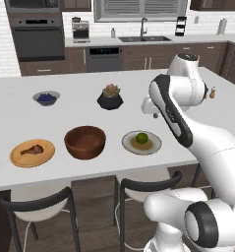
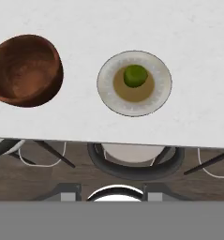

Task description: Pick the chicken drumstick and lime from their plates and place them in the bowl. Then put the bowl in the fridge.

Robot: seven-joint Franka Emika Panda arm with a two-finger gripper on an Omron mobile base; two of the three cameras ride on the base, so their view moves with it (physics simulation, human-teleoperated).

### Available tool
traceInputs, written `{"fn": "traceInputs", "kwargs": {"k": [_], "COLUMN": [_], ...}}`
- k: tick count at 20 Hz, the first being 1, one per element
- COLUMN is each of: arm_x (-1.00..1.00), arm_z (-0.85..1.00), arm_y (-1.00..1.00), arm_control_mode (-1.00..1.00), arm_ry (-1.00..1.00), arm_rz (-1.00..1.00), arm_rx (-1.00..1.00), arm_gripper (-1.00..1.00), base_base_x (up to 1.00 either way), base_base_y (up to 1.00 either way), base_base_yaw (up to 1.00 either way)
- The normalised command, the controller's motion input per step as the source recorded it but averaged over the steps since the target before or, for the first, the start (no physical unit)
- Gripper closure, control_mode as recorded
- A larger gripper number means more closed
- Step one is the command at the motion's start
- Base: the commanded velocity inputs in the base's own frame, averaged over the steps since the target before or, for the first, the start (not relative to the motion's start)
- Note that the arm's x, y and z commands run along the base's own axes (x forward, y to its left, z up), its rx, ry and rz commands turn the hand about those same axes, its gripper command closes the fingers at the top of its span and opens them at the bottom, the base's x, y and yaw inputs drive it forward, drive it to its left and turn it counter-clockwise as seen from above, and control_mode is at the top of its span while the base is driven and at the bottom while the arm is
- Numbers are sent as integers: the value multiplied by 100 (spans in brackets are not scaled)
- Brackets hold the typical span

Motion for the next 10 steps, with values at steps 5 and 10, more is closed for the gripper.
{"fn": "traceInputs", "kwargs": {"k": [5, 10], "arm_x": [14, 62], "arm_z": [-41, -98], "arm_y": [0, 0], "arm_control_mode": [-100, -100], "arm_ry": [2, 9], "arm_rz": [0, 0], "arm_rx": [0, 0], "arm_gripper": [-100, -100], "base_base_x": [0, 0], "base_base_y": [0, 0], "base_base_yaw": [0, 0]}}
